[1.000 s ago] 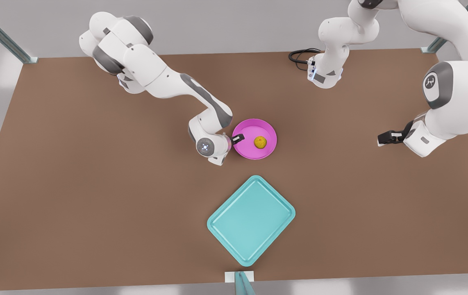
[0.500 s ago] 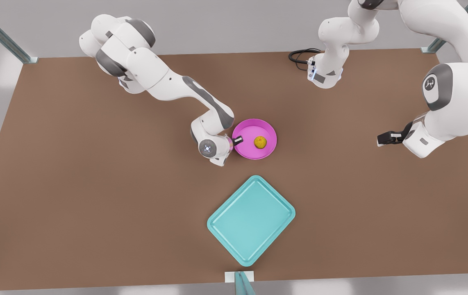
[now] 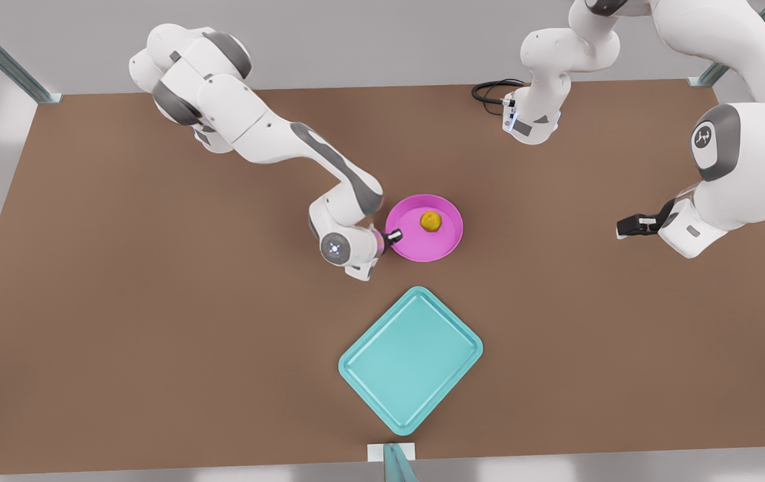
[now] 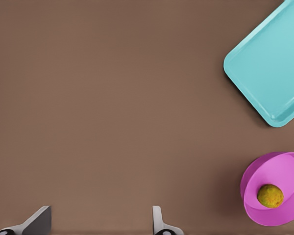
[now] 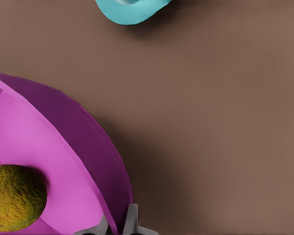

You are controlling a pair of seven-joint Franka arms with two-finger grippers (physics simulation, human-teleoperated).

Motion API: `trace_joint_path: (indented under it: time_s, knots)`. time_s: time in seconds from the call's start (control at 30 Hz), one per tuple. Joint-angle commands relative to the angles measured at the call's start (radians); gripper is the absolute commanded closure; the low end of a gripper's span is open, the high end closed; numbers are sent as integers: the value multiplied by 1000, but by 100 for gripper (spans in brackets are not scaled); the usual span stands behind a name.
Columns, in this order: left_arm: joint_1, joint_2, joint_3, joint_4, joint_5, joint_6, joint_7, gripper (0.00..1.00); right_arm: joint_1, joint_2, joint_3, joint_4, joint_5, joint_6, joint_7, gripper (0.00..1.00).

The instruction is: Place the orange on the plate with the left arm and the plate on the tray with the right arm

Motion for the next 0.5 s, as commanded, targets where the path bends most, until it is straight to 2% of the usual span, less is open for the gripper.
trace_joint_path:
  time_s: [0.0,0.17,0.2,0.37,0.47]
  knots:
    - [2,-3,2,3,-2,-2,7,0,-9,1,-4,41,-4,-118,6,79]
    - [0,11,14,29,-42,-37,-6,0,-79,53,-17,150,-2,-134,12,79]
    - [-5,23,11,81,-30,-39,-28,0,-88,82,-33,193,0,-134,14,79]
    - [-3,39,11,86,-31,-37,-13,0,-144,252,-33,472,53,-170,133,79]
    - [-3,39,11,86,-31,-28,-11,0,-142,321,-30,567,64,-135,190,79]
